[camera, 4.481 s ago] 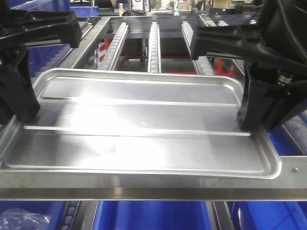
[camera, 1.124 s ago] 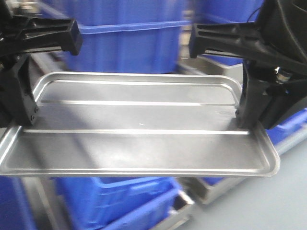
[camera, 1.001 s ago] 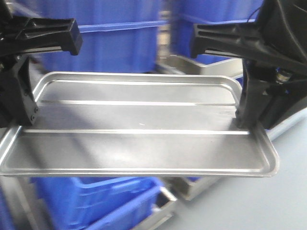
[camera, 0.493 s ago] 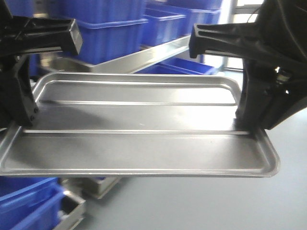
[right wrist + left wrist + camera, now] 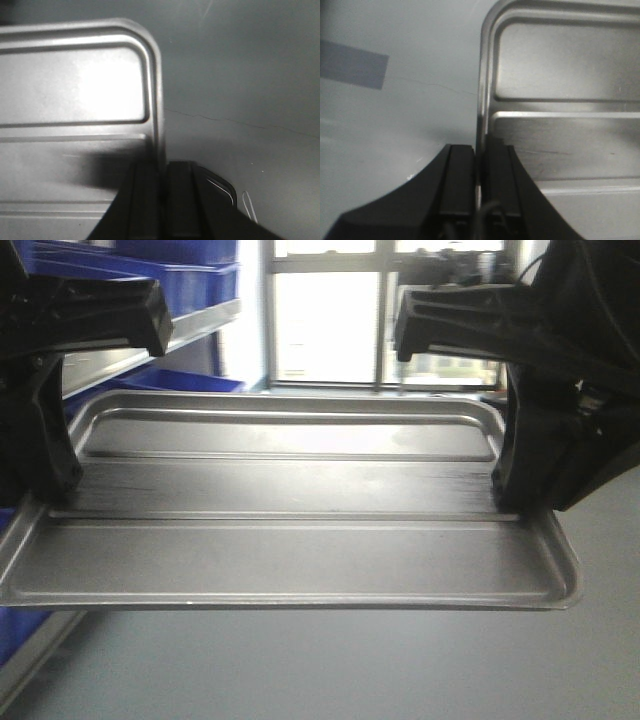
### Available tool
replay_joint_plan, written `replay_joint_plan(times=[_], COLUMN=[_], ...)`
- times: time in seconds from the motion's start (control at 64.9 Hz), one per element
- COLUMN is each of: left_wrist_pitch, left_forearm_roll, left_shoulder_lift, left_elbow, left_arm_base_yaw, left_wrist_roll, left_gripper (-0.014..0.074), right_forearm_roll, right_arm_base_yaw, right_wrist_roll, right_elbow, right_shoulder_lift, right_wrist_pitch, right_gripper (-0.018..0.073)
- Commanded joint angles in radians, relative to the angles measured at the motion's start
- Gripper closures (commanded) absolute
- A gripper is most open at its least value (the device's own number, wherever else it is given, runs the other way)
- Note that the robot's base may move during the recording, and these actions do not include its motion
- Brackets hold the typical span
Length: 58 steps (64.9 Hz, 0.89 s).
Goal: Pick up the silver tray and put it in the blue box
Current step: 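Carry the tray in both grippers while the base drives away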
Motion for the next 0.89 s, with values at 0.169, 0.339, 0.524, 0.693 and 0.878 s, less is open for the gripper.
replay_joint_plan(times=[0.169,0.339,0.524,0.693,0.878], left_wrist_pitch=[0.037,0.037,0.039,0.039,0.039], left_forearm_roll=[0.049,0.049,0.049,0.049,0.049], left_shoulder_lift=[-0.023,-0.023,-0.023,-0.023,-0.023], left_elbow=[-0.021,-0.021,-0.021,-0.021,-0.021], left_arm_base_yaw=[-0.005,-0.005,-0.005,-0.005,-0.005], left_wrist_roll=[-0.011,-0.011,-0.011,-0.011,-0.011], left_gripper=[0.0605,0.0605,0.0605,0.0605,0.0605], right_forearm_roll=[-0.068,-0.068,-0.068,-0.068,-0.068], right_arm_base_yaw=[-0.005,-0.005,-0.005,-0.005,-0.005], right_wrist_roll=[0.004,0.004,0.004,0.004,0.004], right_elbow=[-0.027,-0.027,-0.027,-0.027,-0.027], right_shoulder_lift=[-0.032,-0.032,-0.032,-0.032,-0.032], right_wrist_pitch=[0.026,0.026,0.026,0.026,0.026], right_gripper=[0.0508,0.0508,0.0508,0.0508,0.0508])
